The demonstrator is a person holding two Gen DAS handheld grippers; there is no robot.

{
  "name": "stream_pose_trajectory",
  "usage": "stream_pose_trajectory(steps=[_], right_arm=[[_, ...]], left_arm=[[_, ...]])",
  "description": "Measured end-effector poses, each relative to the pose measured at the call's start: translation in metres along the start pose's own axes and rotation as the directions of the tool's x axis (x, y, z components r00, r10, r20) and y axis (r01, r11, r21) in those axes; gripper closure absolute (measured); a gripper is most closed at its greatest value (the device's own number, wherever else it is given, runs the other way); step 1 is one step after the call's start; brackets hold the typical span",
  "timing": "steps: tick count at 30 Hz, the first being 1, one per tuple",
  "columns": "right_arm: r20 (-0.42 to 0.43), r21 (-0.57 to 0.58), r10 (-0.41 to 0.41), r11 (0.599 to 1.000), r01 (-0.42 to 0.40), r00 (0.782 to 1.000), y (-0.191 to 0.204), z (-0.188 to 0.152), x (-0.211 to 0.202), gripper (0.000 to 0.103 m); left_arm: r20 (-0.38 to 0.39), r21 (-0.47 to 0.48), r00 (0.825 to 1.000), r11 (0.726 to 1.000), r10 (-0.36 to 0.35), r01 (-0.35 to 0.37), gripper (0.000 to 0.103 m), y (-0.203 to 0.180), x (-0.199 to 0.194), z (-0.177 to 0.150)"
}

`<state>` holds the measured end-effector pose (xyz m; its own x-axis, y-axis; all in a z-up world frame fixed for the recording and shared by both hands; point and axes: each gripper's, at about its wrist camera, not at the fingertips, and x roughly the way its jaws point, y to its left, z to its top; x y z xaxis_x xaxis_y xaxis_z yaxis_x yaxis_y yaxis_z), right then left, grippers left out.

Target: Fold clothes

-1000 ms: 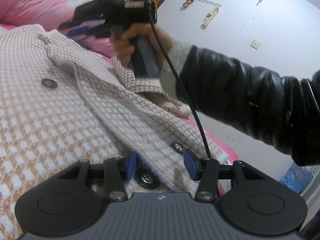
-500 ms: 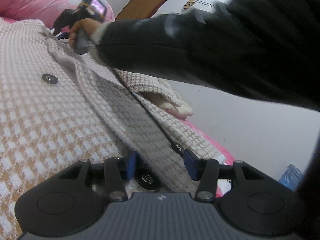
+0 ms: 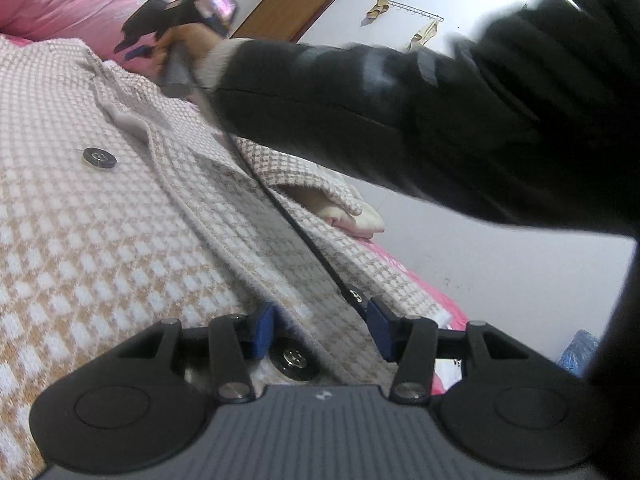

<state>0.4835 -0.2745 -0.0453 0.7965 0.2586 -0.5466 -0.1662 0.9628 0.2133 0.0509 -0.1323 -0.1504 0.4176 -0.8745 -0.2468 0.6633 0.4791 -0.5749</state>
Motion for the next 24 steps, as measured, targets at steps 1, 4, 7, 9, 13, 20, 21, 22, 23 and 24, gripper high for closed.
stream_pose_trajectory(steps=[1, 4, 7, 9, 13, 20, 21, 22, 23, 24], right_arm=[[0.000, -0.007, 0.016, 1.000, -0.016, 1.000, 0.002, -0.002, -0.014, 0.086], [0.005, -0.001, 0.087, 0.996, -0.087, 0.996, 0.002, -0.011, -0.074, 0.086], [0.048, -0.022, 0.103, 0.995, -0.102, 0.994, -0.005, -0.022, -0.161, 0.086], [0.075, -0.027, 0.087, 0.996, -0.085, 0.993, -0.016, -0.033, -0.220, 0.085], [0.115, -0.023, -0.012, 1.000, 0.015, 0.993, -0.043, -0.078, -0.332, 0.082], [0.153, 0.316, -0.136, 0.945, 0.082, 0.979, -0.103, -0.211, -0.431, 0.067], [0.158, 0.373, -0.148, 0.924, 0.080, 0.976, -0.112, -0.230, -0.440, 0.067], [0.162, 0.429, -0.160, 0.900, 0.076, 0.974, -0.121, -0.250, -0.450, 0.067], [0.165, 0.483, -0.172, 0.873, 0.072, 0.971, -0.129, -0.269, -0.459, 0.067], [0.168, 0.536, -0.184, 0.842, 0.067, 0.968, -0.138, -0.289, -0.469, 0.067]], left_arm=[[0.000, -0.003, 1.000, 1.000, -0.002, 0.002, 0.052, 0.001, 0.000, 0.000], [-0.002, -0.011, 1.000, 1.000, -0.013, 0.013, 0.050, 0.002, -0.003, 0.002], [-0.008, -0.021, 1.000, 1.000, -0.017, 0.017, 0.049, 0.004, -0.003, 0.004], [-0.014, -0.032, 0.999, 0.999, -0.029, 0.029, 0.046, 0.007, -0.003, 0.007], [-0.046, -0.049, 0.999, 0.999, -0.019, 0.017, 0.042, 0.005, -0.002, 0.013], [-0.127, -0.116, 0.989, 0.989, 0.080, -0.095, 0.053, 0.001, 0.004, 0.025], [-0.143, -0.124, 0.984, 0.985, 0.103, -0.121, 0.059, 0.001, 0.005, 0.027], [-0.156, -0.122, 0.979, 0.981, 0.130, -0.150, 0.069, 0.000, 0.007, 0.029], [-0.169, -0.118, 0.973, 0.977, 0.159, -0.180, 0.074, -0.001, 0.008, 0.031], [-0.181, -0.114, 0.966, 0.971, 0.187, -0.209, 0.085, -0.002, 0.009, 0.033]])
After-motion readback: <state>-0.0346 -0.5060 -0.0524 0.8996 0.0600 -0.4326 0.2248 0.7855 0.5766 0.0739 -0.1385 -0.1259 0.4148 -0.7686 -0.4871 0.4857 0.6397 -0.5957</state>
